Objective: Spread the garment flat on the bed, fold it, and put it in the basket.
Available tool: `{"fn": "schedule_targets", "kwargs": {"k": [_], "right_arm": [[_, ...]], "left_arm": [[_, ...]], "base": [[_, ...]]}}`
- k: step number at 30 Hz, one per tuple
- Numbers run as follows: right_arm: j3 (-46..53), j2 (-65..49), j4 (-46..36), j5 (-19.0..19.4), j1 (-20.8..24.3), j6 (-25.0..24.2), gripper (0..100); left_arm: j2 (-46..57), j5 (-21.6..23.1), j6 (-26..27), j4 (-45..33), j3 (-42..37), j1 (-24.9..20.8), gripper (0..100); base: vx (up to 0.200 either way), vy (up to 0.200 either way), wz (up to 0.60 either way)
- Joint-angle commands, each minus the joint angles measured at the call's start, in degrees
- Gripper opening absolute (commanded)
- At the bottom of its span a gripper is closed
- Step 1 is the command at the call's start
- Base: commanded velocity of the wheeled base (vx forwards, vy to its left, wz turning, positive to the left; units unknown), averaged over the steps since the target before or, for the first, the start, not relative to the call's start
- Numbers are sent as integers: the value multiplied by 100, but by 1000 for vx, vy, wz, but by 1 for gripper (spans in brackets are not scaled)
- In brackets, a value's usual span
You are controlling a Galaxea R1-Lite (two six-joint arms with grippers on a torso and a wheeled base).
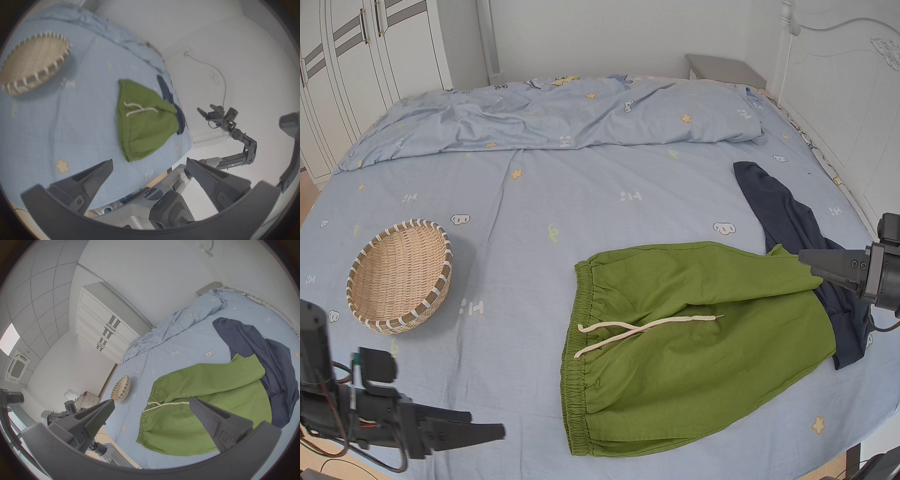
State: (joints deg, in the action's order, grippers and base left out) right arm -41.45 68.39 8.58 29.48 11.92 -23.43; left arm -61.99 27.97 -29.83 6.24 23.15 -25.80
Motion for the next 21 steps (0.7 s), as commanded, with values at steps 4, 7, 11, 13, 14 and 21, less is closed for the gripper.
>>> {"fn": "schedule_targets", "kwargs": {"k": [4, 7, 11, 13, 14, 21], "right_arm": [[462, 96, 355, 102, -111, 409, 100], [532, 69, 381, 111, -85, 418, 100], [541, 60, 434, 111, -102, 418, 100], [550, 78, 434, 111, -111, 418, 100], [550, 87, 443, 111, -111, 418, 100], [682, 43, 680, 111, -111, 418, 100]], "left_arm": [[-3311, 385, -348, 1160, 32, -875, 100], [-3390, 429, -357, 1195, 58, -866, 100], [-3847, 403, -410, 1248, 322, -866, 100], [-3979, 394, -577, 1301, 401, -866, 100], [-4014, 376, -673, 1336, 427, -857, 100], [-4207, 359, -814, 1591, 462, -831, 100]], "base": [[0, 0, 0], [0, 0, 0], [0, 0, 0], [0, 0, 0], [0, 0, 0], [0, 0, 0]]}}
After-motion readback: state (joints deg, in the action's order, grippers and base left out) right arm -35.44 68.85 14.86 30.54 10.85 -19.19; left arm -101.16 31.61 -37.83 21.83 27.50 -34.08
